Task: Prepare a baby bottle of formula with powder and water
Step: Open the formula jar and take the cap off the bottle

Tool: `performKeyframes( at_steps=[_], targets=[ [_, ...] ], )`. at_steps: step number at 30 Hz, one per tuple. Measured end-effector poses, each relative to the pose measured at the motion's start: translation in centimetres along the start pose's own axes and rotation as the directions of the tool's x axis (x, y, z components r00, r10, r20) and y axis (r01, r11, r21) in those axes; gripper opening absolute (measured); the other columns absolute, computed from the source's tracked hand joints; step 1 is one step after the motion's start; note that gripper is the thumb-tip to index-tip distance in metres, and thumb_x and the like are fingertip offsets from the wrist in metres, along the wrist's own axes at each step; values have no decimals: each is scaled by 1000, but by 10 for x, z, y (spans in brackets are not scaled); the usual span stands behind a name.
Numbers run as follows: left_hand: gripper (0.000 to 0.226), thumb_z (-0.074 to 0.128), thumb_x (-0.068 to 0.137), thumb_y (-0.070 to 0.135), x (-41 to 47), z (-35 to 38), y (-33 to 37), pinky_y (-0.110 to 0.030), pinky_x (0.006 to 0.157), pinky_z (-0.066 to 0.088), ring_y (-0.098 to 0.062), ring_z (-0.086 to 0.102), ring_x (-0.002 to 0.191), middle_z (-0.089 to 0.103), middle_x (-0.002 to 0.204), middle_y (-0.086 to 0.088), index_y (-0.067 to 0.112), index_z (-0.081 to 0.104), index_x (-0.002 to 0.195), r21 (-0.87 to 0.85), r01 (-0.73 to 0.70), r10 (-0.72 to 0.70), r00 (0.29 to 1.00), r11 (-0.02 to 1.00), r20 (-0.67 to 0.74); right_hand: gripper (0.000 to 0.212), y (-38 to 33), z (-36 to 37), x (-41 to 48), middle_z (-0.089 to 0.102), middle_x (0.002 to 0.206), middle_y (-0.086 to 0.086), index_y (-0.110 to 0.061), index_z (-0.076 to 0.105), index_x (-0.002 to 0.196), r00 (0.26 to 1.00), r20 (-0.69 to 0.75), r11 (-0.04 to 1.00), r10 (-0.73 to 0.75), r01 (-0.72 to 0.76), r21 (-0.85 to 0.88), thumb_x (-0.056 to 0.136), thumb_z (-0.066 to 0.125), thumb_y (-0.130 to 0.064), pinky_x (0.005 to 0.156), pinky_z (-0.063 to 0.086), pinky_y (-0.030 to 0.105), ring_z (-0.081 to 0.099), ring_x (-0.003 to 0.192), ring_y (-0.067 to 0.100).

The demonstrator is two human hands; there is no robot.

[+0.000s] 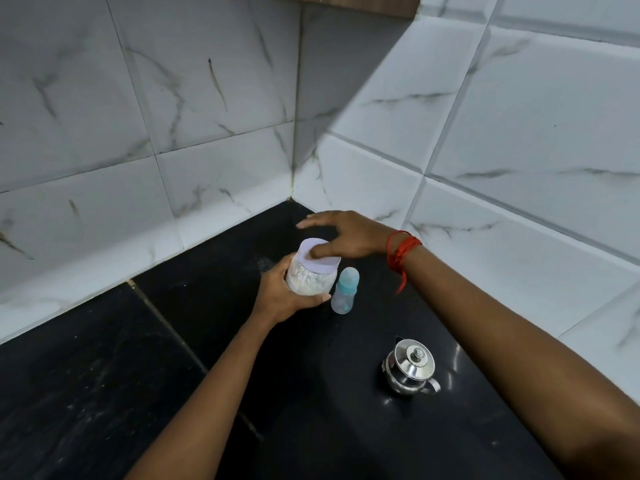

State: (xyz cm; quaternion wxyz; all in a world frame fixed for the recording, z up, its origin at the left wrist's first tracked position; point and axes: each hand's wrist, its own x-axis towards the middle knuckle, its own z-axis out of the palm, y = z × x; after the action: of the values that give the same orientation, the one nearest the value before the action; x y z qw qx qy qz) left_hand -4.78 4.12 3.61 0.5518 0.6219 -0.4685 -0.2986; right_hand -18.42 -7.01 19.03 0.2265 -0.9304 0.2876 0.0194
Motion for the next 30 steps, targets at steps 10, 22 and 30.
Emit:
performKeyframes(
  at_steps=[10, 22, 30],
  targets=[
    [93, 101, 50, 37, -4, 1, 2, -41, 102, 56, -15, 68, 115, 70, 127, 5, 23, 62, 132, 89, 24, -22, 999, 996, -30, 72, -14, 15, 3, 51, 144, -2, -33, 52, 138, 996, 82, 976, 45, -26, -214, 72, 80, -40, 104, 46, 36, 49, 132, 20],
    [97, 104, 44, 37, 1, -1, -39, -32, 94, 58, -7, 64, 112, 60, 127, 6, 27, 57, 127, 119, 23, -12, 995, 993, -95, 61, 3, 18, 26, 62, 122, -2, -24, 60, 125, 999, 34, 993, -14, 18, -116, 69, 85, -31, 92, 52, 35, 58, 109, 19],
    [109, 105, 34, 43, -4, 24, -105, -40, 101, 53, -15, 56, 119, 56, 128, 4, 23, 51, 127, 134, 169, -116, 936, 976, -332, 88, 35, 25, 81, 53, 137, 11, -21, 38, 149, 989, -107, 971, 98, -118, -209, 74, 84, -34, 97, 45, 36, 53, 124, 29]
  ],
)
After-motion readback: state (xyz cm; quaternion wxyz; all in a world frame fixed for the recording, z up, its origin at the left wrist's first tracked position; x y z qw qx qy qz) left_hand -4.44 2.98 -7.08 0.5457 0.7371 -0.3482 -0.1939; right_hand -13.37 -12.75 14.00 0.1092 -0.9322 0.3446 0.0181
